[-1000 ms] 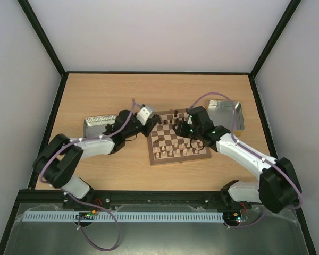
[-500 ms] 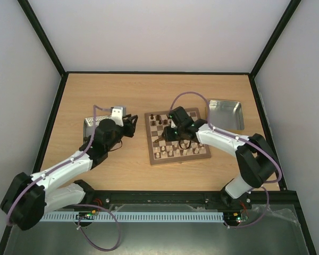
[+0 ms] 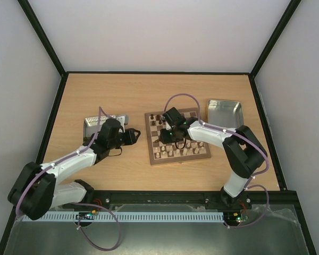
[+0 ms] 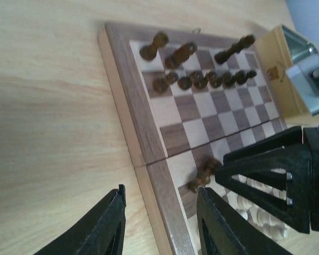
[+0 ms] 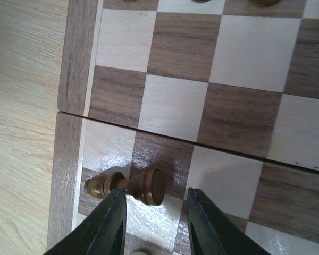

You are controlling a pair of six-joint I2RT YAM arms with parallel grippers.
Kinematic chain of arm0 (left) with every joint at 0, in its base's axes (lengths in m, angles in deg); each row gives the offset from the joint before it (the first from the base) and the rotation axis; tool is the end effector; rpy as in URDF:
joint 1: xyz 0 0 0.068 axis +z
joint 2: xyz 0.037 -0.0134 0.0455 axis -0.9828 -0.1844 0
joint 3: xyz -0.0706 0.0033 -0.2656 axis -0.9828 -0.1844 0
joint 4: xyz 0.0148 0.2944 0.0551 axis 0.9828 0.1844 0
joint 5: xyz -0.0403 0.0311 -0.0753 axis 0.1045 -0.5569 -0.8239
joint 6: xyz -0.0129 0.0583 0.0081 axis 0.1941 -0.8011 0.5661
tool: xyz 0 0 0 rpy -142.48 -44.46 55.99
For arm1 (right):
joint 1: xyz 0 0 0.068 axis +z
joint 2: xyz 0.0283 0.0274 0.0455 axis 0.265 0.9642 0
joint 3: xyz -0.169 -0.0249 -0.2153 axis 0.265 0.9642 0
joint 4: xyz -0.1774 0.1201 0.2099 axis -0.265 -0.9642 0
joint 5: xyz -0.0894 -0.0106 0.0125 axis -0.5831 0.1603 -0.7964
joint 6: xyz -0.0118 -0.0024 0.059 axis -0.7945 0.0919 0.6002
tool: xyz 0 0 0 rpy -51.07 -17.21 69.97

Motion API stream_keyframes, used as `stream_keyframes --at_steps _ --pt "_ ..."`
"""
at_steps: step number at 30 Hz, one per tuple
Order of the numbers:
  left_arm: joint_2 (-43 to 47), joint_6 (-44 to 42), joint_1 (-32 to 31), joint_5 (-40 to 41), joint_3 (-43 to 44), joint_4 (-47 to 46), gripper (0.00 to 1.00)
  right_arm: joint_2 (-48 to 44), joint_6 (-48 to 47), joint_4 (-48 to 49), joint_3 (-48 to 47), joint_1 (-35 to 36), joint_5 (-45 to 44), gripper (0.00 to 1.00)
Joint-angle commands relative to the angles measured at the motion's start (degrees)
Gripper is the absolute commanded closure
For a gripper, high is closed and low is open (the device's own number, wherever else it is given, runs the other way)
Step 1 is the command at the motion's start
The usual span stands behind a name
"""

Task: Set up the chess pieces on the board
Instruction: Pick up the chess piece from the chessboard.

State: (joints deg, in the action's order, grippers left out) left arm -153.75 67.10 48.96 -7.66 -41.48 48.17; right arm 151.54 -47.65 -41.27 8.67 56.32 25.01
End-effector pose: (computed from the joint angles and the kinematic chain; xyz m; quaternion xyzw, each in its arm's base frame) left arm 0.2396 -0.1497 0.1735 -0.0043 0.8589 -0.3442 0.3792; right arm 0.2759 0.2577 0.1491 -0.1661 0.9374 0.2726 0.1394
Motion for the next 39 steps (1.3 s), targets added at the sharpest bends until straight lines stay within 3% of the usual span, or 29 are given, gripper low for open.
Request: stream_keyframes --at_steps 1,15,24,39 --pt "-2.7 2.2 0.2 -5.7 -0.5 0.4 0.6 2.2 1.0 0.9 -1.7 0.6 0.1 0.7" --pt "-10.9 7.6 0.2 -14.4 -2.2 -8.6 0.54 3.9 1.8 5.3 -0.5 0.6 -0.6 0.78" --pt "-15.5 18.5 0.3 -13.3 -3.2 -16.8 0.45 4.6 1.1 7.6 -0.7 0.7 1.9 0.79" --pt "-22.1 21.8 2.2 -12.7 -2.5 -23.6 0.36 5.8 0.0 8.7 -2.0 1.7 2.8 0.78"
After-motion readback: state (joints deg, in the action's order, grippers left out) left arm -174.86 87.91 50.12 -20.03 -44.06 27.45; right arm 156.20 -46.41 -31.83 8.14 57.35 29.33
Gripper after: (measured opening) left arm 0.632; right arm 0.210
